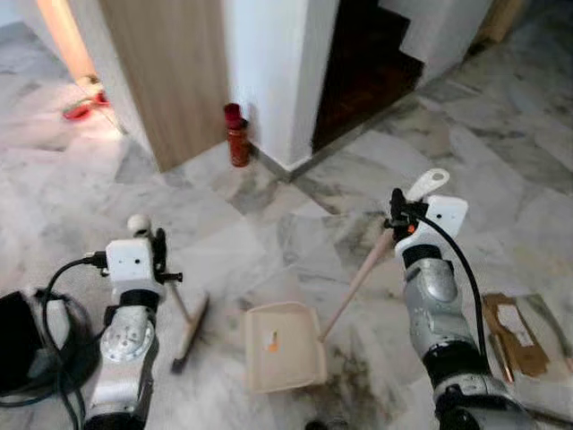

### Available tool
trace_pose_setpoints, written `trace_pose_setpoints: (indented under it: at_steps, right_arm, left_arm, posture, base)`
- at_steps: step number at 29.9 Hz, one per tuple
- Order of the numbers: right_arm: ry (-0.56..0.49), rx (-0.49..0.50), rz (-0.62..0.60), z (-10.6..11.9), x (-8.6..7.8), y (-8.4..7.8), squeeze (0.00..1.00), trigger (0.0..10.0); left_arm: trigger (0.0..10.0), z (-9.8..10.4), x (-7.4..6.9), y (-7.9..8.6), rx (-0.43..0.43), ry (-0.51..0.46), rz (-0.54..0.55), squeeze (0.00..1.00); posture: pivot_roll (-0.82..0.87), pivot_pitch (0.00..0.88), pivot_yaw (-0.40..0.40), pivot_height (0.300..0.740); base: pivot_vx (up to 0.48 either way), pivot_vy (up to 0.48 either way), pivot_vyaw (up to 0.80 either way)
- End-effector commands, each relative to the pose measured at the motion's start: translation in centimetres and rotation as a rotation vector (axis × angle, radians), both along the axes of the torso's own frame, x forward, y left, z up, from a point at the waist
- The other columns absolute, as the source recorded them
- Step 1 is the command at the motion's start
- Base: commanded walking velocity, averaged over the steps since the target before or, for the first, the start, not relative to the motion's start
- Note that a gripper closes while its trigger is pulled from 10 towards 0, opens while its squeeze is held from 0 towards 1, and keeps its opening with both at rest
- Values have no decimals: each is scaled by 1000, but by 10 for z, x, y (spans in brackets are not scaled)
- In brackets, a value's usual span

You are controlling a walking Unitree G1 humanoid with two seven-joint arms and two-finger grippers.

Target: Sweep floor

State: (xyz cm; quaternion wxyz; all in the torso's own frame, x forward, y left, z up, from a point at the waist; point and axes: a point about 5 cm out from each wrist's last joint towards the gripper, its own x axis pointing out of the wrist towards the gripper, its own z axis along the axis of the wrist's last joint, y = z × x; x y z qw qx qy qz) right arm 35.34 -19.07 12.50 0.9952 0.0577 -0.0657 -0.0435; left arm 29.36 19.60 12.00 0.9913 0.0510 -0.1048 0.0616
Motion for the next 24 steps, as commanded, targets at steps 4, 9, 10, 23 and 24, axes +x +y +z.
trace_pose_setpoints:
  at_steps: [4, 9, 10, 23, 24]
  right_arm:
    - [-45, -13, 3, 10, 2, 2, 0, 10000]
    - [-43, -14, 5, 10, 2, 1, 0, 10000]
    - [-43, -14, 5, 10, 2, 1, 0, 10000]
    - [-46, -14, 14, 11, 4, 4, 0, 10000]
    - [-46, -15, 16, 11, 4, 4, 0, 10000]
  left_arm:
    - [10000, 5, 0, 2, -9, -33, 1, 0]
    - [10000, 6, 1, 2, -1, -36, 1, 0]
    - [10000, 6, 1, 2, 4, -35, 3, 0]
    - [10000, 6, 1, 4, 2, -40, 7, 0]
    - [10000, 6, 0, 4, 3, -40, 7, 0]
  posture:
    - [73, 146, -32, 740]
    - [73, 141, -32, 740]
    - [74, 140, -33, 740]
    - [76, 121, -36, 740]
    - [76, 116, -37, 740]
  base:
    - [0, -480, -800]
    - [0, -54, -800]
    - [0, -420, -800]
    - [0, -209, -800]
    - [0, 0, -800]
